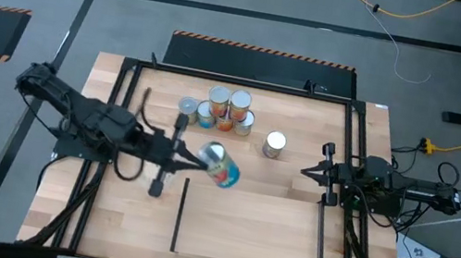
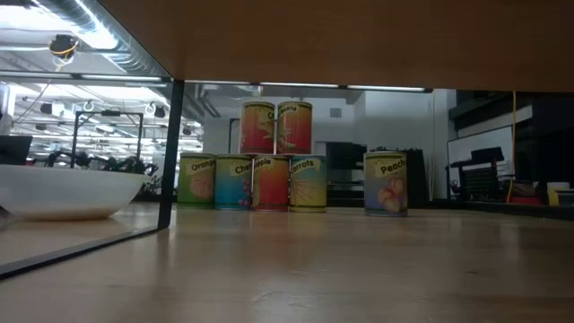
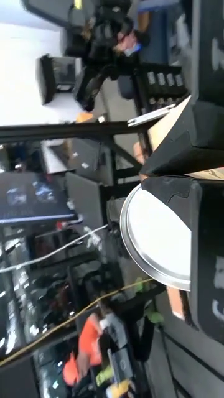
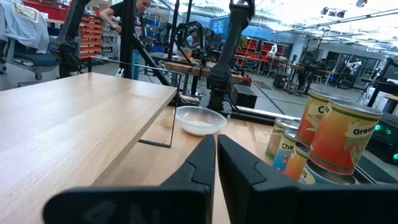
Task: Pick and place cans onto a shelf
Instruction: Put the canned tomatoes on the shelf
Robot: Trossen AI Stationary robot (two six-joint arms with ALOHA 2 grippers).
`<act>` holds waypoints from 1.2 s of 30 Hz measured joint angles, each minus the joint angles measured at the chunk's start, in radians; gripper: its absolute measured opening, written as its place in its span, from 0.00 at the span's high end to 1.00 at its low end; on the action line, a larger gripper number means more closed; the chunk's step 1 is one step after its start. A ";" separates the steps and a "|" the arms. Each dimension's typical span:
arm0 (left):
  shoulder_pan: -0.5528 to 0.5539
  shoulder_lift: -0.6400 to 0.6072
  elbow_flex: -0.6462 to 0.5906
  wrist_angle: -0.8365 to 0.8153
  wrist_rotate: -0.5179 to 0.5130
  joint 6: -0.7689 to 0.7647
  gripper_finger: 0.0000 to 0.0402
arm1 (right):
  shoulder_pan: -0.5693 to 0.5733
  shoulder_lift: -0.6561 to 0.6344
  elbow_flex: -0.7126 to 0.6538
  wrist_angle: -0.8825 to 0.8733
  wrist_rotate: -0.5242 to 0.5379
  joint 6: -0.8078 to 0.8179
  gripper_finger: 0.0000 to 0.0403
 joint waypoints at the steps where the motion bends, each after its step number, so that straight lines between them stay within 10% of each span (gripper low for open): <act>1: -0.007 0.028 0.033 -0.016 0.001 -0.002 1.00 | 0.000 0.000 0.000 0.000 0.000 0.000 0.94; 17: -0.198 0.426 0.452 -0.286 -0.119 -0.109 1.00 | 0.000 0.000 0.000 -0.005 0.000 0.000 0.94; 36: -0.357 0.543 0.478 -0.486 -0.237 -0.332 1.00 | 0.000 0.000 0.000 -0.006 0.000 0.000 0.94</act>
